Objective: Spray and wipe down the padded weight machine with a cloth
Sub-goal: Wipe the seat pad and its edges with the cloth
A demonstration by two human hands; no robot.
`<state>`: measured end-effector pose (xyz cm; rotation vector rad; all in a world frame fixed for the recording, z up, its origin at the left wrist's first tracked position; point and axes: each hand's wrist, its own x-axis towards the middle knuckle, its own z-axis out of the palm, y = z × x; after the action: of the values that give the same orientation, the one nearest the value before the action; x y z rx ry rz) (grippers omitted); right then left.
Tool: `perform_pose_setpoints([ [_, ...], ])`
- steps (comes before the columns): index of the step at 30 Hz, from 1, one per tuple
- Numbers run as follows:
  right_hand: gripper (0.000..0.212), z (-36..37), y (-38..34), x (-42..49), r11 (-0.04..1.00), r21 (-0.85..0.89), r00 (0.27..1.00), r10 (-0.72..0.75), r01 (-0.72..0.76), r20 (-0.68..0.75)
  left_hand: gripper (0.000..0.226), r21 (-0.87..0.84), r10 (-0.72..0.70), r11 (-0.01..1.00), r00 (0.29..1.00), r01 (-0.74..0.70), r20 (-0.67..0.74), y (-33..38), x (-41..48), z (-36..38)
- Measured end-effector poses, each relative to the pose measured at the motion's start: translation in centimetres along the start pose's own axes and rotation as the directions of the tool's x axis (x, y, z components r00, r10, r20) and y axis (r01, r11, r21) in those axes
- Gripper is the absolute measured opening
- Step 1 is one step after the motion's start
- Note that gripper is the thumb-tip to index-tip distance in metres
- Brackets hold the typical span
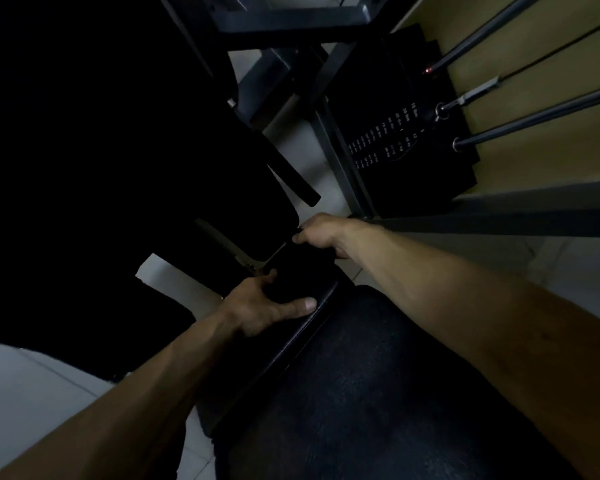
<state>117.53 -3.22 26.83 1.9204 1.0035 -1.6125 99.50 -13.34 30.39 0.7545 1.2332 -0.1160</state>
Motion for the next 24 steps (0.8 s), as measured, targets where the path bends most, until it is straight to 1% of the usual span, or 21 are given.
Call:
perform_pose_setpoints([
  [1,0.043,-0.1,0.1,0.1,1.000,0.030,1.000,-0.001,0.000,0.017,0.125,0.007,0.003,1.000,1.000,-0.003,-0.008,-0.1,0.0,0.0],
  [2,0.043,-0.4,0.5,-0.3,1.000,0.025,1.000,-0.008,0.008,0.016,0.127,0.018,0.012,1.000,1.000,-0.012,-0.013,-0.2,0.0,0.0],
  [4,0.043,-1.6,1.5,-2.0,0.998,-0.045,0.999,-0.035,0.035,0.013,0.136,0.039,0.018,0.999,1.000,-0.017,-0.024,-0.2,0.0,-0.1],
  [5,0.038,-2.2,2.1,-3.1,0.996,-0.076,0.999,-0.038,0.040,0.021,0.139,0.055,0.019,0.998,0.999,-0.018,-0.026,-0.3,0.0,-0.1],
  [7,0.023,-3.2,2.8,-4.4,0.993,-0.107,0.998,-0.034,0.040,0.054,0.139,0.068,0.014,0.998,1.000,-0.013,-0.011,-0.2,0.2,-0.2],
  [8,0.025,-3.4,2.8,-4.4,0.992,-0.117,0.997,-0.047,0.053,0.055,0.138,0.070,0.014,0.997,1.000,-0.015,0.004,-0.2,0.3,-0.3],
  [10,0.043,-2.7,1.7,-3.9,0.990,-0.123,0.998,-0.060,0.062,0.019,0.140,0.079,0.023,0.997,1.000,-0.024,0.022,-0.3,0.5,-0.3],
  [11,0.048,-2.1,1.1,-3.4,0.990,-0.125,0.998,-0.059,0.061,0.013,0.140,0.083,0.023,0.996,0.999,-0.025,0.022,-0.2,0.5,-0.3],
  [14,0.052,-0.6,0.7,-2.0,0.995,-0.061,0.997,-0.077,0.077,0.005,0.135,0.078,0.017,0.997,1.000,-0.018,0.014,-0.3,0.5,-0.1],
  [16,0.052,-1.3,1.0,-2.1,0.995,-0.069,0.997,-0.073,0.073,0.003,0.137,0.090,0.021,0.996,1.000,-0.021,0.005,-0.3,0.7,-0.3],
  [17,0.046,-1.9,1.8,-2.8,0.993,-0.087,0.997,-0.080,0.081,0.018,0.141,0.102,0.017,0.995,1.000,-0.018,0.006,-0.3,0.7,-0.5],
  [19,0.018,-3.4,3.8,-4.6,0.991,-0.115,0.996,-0.066,0.072,0.051,0.145,0.096,0.023,0.995,1.000,-0.024,0.010,-0.2,0.7,-0.4],
  [20,0.013,-3.9,4.5,-5.4,0.992,-0.108,0.996,-0.064,0.071,0.065,0.143,0.083,0.030,0.996,1.000,-0.030,0.007,-0.1,0.6,-0.3],
  [22,0.023,-4.5,5.3,-6.1,0.992,-0.090,0.994,-0.087,0.093,0.067,0.136,0.080,0.033,0.996,0.999,-0.034,0.005,0.2,0.4,-0.2],
  [24,0.011,-3.8,4.5,-5.9,0.991,-0.098,0.996,-0.093,0.094,0.019,0.135,0.080,0.029,0.996,0.999,-0.030,0.014,0.3,0.4,-0.3],
])
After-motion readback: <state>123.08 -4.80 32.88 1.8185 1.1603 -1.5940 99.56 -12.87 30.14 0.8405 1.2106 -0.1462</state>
